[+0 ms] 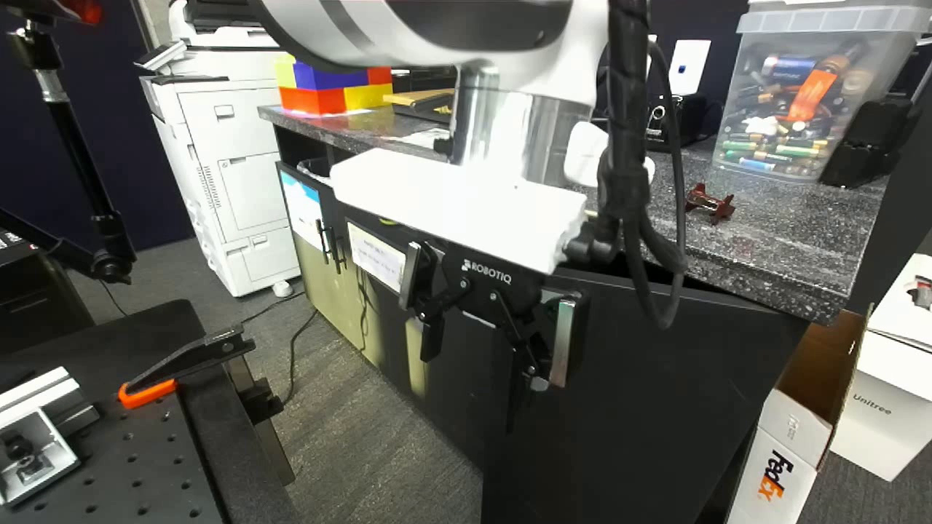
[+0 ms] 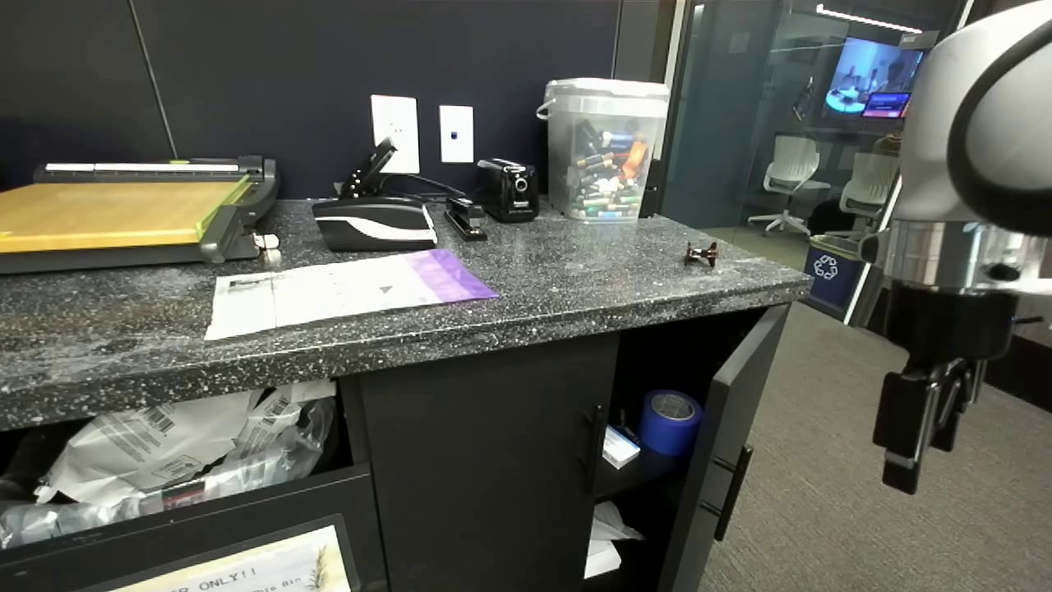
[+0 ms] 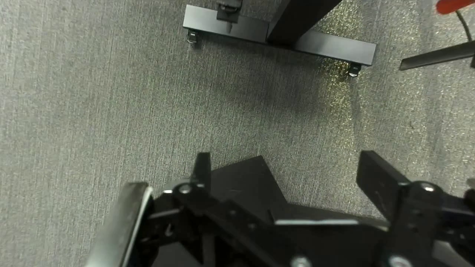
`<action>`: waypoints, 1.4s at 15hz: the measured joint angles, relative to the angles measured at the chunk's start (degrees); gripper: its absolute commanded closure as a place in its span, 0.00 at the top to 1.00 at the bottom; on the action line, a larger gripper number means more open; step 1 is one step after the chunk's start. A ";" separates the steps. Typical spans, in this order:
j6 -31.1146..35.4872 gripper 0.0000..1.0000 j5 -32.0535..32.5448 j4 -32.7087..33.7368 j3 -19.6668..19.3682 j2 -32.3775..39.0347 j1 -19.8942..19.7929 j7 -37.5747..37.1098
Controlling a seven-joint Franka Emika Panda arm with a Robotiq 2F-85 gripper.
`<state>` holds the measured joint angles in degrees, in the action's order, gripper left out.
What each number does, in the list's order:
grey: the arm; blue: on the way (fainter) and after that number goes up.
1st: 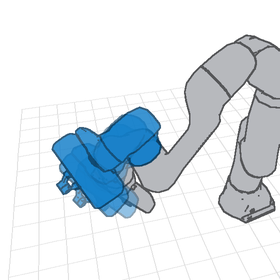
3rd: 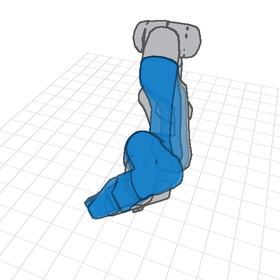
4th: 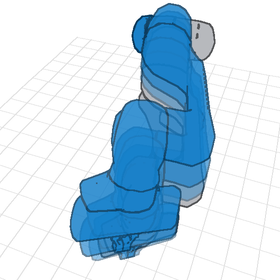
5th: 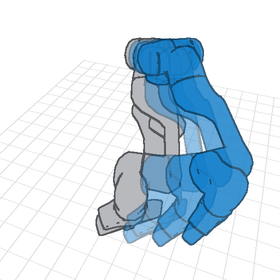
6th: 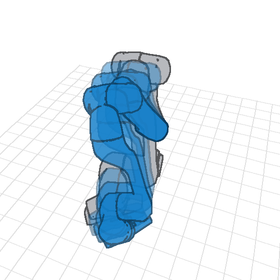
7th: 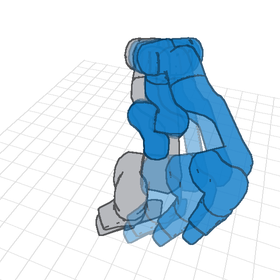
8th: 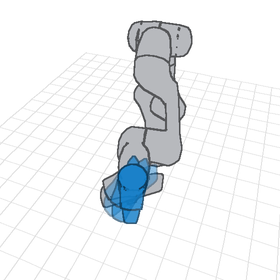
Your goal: Close the right bottom drawer door
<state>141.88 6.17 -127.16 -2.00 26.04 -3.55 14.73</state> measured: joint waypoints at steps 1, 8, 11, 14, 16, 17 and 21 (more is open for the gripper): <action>0.82 1.00 0.57 1.98 -0.01 2.25 0.03 -0.13; 2.14 1.00 3.69 16.77 -0.01 14.40 0.34 -0.42; 3.45 1.00 4.05 20.62 0.05 17.59 1.28 -0.42; 8.66 1.00 4.50 23.14 0.10 20.29 2.49 -1.06; 11.67 1.00 4.71 24.56 0.11 21.64 3.14 -1.59; 12.86 1.00 4.72 25.25 0.10 22.22 3.39 -1.78; 16.81 1.00 4.74 28.47 -0.16 25.44 3.78 -2.50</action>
<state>158.69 10.91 -98.69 -2.16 51.48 0.23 12.24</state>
